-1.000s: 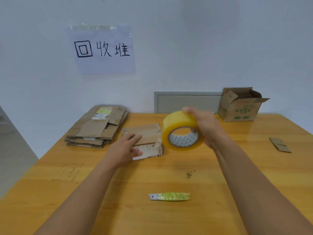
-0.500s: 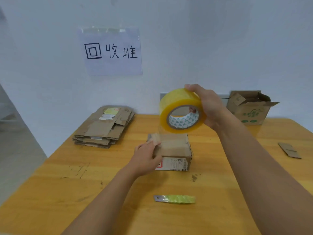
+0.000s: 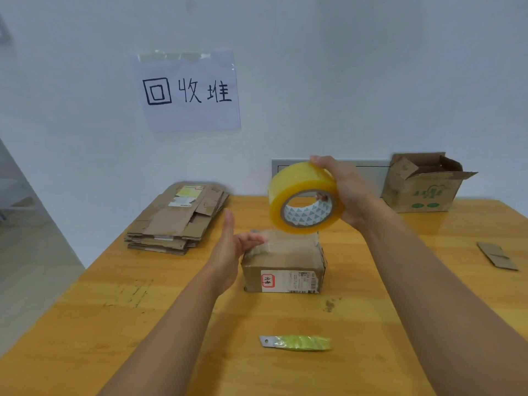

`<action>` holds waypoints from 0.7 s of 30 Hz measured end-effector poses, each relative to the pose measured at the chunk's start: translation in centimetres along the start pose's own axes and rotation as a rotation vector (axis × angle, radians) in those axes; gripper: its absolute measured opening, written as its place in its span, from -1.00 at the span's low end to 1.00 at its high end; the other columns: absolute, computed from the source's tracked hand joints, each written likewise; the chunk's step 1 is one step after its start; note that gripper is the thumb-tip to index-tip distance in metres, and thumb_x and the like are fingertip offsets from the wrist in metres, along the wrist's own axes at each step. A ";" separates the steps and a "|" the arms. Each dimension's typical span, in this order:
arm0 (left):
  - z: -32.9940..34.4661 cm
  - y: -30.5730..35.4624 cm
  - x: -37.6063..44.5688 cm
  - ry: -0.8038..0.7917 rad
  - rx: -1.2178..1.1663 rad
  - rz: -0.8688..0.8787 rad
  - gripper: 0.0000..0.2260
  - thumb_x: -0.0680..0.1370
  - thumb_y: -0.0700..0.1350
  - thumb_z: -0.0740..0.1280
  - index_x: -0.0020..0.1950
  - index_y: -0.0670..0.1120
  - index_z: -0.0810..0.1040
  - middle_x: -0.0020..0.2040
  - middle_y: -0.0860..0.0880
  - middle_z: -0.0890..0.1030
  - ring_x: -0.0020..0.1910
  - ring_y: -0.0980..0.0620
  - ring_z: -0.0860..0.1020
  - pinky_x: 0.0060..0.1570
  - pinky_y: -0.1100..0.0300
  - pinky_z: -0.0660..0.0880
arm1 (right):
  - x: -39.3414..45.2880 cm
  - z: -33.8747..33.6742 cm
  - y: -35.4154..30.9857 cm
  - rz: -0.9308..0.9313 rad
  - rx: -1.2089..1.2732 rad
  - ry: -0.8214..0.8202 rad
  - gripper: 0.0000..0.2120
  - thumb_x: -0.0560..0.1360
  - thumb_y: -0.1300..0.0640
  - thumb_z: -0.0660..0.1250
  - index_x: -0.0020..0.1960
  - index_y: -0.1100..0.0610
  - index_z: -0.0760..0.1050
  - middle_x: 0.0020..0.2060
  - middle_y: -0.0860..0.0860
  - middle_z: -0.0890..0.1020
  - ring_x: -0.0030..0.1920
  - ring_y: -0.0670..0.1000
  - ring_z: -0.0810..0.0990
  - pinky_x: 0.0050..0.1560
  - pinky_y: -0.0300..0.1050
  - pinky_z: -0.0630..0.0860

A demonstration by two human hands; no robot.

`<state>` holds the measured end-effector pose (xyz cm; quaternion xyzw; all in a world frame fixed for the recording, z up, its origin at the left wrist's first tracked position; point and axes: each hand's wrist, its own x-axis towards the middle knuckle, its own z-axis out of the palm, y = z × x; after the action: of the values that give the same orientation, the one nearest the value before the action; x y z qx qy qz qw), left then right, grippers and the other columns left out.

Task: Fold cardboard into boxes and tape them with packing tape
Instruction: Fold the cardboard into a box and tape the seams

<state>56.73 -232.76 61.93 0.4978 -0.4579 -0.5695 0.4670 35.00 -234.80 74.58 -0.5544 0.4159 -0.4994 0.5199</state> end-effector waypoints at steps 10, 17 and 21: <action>0.2 0.1 -0.3 0.151 -0.058 0.069 -0.79 0.64 -0.17 0.24 0.10 -0.26 0.62 0.03 -0.06 0.72 0.06 0.04 0.63 0.04 0.23 0.45 | 0.6 -1.0 1.5 0.002 -0.022 0.001 -0.77 0.57 -0.05 0.32 -0.18 0.06 0.53 -0.53 -0.11 0.53 -0.51 -0.11 0.51 -0.34 -0.14 0.41; 0.0 0.0 0.5 0.213 0.021 0.054 -0.76 0.64 -0.17 0.22 0.00 -0.32 0.61 -0.01 -0.07 0.72 0.06 -0.01 0.62 0.13 0.13 0.50 | 1.6 -2.6 5.8 0.069 -0.073 0.109 -0.68 0.49 -0.14 0.39 0.01 0.11 0.61 -0.27 0.03 0.64 -0.23 0.06 0.64 -0.17 0.03 0.55; 0.5 -0.1 1.1 0.252 0.139 0.023 -0.78 0.59 -0.09 0.33 -0.03 -0.25 0.63 -0.01 -0.09 0.70 0.06 -0.02 0.61 0.17 0.04 0.49 | 1.8 -3.0 7.6 0.074 -0.090 0.109 -0.68 0.50 -0.18 0.36 0.04 0.06 0.62 0.00 0.15 0.68 0.03 0.18 0.67 0.12 0.16 0.57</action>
<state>56.13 -233.79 61.71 0.5912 -0.4396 -0.4639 0.4919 32.73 -237.96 67.11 -0.5334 0.4857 -0.4901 0.4892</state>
